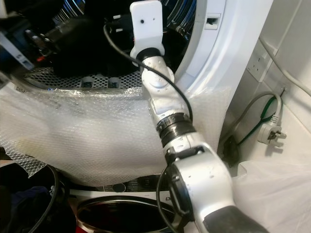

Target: Clothes washing

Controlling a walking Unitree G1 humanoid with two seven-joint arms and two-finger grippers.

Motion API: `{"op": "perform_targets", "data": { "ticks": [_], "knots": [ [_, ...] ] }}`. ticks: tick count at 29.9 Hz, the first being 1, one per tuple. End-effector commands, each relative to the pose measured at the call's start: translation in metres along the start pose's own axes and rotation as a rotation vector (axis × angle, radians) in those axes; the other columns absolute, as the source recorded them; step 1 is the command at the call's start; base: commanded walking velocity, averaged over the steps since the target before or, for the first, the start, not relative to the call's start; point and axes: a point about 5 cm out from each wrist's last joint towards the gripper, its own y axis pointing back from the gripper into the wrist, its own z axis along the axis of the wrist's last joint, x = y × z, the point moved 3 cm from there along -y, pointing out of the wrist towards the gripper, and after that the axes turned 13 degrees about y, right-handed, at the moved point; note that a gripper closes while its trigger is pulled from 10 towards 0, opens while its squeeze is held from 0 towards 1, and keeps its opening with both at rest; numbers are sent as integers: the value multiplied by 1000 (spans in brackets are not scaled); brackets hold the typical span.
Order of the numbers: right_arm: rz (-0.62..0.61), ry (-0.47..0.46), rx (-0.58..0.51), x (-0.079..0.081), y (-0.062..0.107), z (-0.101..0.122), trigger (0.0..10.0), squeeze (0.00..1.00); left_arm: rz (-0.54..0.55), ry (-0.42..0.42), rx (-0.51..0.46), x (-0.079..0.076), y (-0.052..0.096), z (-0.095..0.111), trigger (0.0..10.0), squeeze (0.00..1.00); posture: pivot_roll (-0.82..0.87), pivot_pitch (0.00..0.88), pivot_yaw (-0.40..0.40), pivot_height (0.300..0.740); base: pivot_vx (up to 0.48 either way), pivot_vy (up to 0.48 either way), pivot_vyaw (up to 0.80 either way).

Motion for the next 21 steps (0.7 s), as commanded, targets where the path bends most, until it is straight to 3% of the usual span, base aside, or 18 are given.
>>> {"op": "perform_targets", "data": {
  "ticks": [1,7,8,9,11,12,14,15,16,17,18,19,21],
  "knots": [
    [-16,-8,-4,-6,-3,4,10000,0,-37,-13,-7,-9,6,4,10000,0,76,0,-21,740,0,0,0],
    [-23,-1,4,-12,-6,5,10000,0,-179,94,115,-32,35,-32,10000,0,87,0,-29,740,0,0,0],
    [-13,1,3,-12,-6,5,10000,0,-208,151,177,-39,53,-51,10000,0,90,0,-34,740,0,0,0],
    [-13,1,3,-12,-6,5,10000,0,-208,151,177,-39,53,-51,10000,0,90,0,-34,740,0,0,0],
    [6,3,-4,-8,-6,5,10000,0,-193,207,234,-44,76,-76,10000,0,91,0,-37,740,0,0,0],
    [6,3,-4,-8,-6,5,10000,0,-193,207,234,-44,76,-76,10000,0,91,0,-37,740,0,0,0],
    [28,-29,-10,-5,-5,5,10000,0,-168,273,269,-48,93,-96,10000,0,97,0,-40,740,0,0,0],
    [47,-64,-20,-1,-5,6,10000,0,-137,353,299,-50,106,-111,10000,0,106,0,-48,740,0,0,0],
    [47,-64,-20,-1,-5,6,10000,0,-137,353,299,-50,106,-111,10000,0,106,0,-48,740,0,0,0],
    [59,-84,-12,2,-6,6,10000,0,-114,465,368,-55,124,-133,10000,0,108,0,-50,740,0,0,0],
    [61,-84,-1,3,-6,4,10000,0,-115,513,406,-59,133,-143,10000,0,108,0,-50,740,0,0,0],
    [61,-84,-1,3,-6,4,10000,0,-115,513,406,-59,133,-143,10000,0,108,0,-50,740,0,0,0],
    [72,-99,8,6,-6,4,10000,0,-109,577,602,-72,155,-180,10000,0,119,0,-58,740,0,0,0]
  ]
}}
